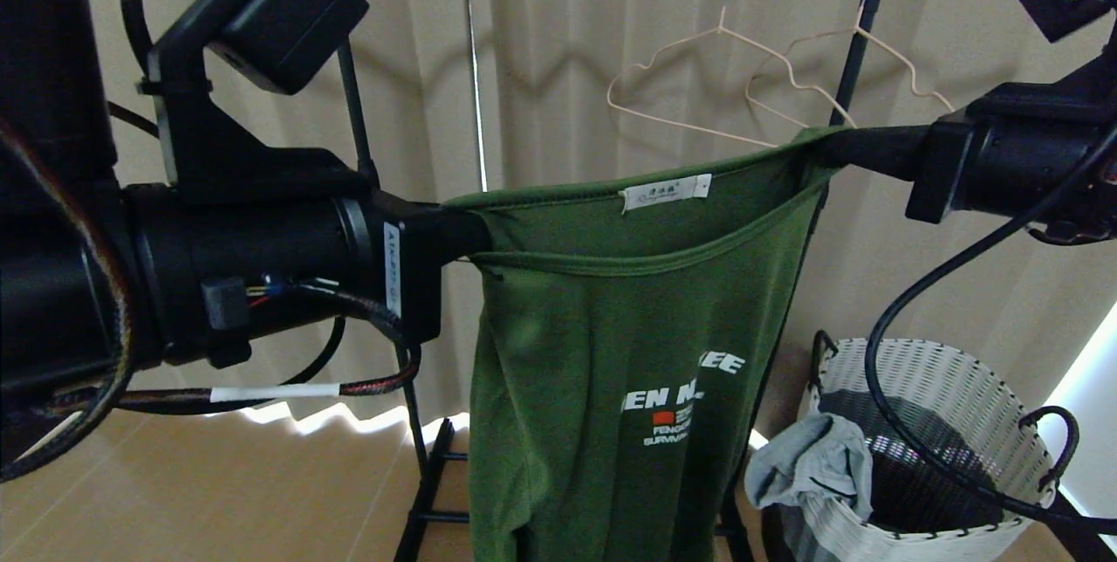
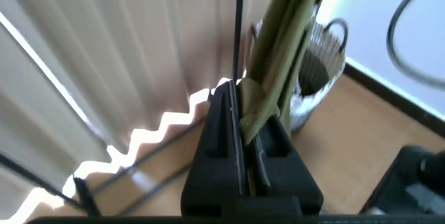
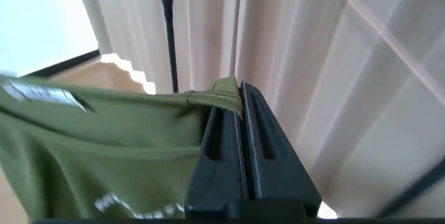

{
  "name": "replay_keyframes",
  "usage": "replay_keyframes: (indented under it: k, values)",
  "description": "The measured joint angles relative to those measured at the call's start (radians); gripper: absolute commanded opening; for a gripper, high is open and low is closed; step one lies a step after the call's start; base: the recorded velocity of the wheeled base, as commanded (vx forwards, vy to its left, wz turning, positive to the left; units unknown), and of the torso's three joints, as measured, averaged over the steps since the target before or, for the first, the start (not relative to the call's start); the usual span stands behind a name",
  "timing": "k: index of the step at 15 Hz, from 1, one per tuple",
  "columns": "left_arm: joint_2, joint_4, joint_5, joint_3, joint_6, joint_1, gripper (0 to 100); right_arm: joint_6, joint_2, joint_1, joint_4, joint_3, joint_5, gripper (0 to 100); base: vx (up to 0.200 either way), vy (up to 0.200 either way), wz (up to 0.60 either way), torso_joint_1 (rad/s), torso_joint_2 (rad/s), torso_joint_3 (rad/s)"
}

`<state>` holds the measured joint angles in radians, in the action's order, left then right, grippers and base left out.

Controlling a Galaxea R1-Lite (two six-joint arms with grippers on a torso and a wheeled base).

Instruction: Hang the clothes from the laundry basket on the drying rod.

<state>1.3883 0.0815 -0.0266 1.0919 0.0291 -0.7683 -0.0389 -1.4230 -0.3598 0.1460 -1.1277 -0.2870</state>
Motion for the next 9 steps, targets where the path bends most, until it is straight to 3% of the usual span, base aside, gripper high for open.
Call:
replay_keyframes:
  k: [5,9]
  values:
    - [0.091,0.0,-0.013,0.18,-0.004,0.057,0,0.0,0.095,0.001,-0.1,-0.022,0.0,0,0.0,0.0,0.0,0.0,0.0,0.0]
    - [0.135,0.0,-0.017,0.182,-0.004,0.064,0,0.0,0.132,0.001,-0.102,0.013,0.001,0,0.0,0.0,0.0,0.0,0.0,0.0]
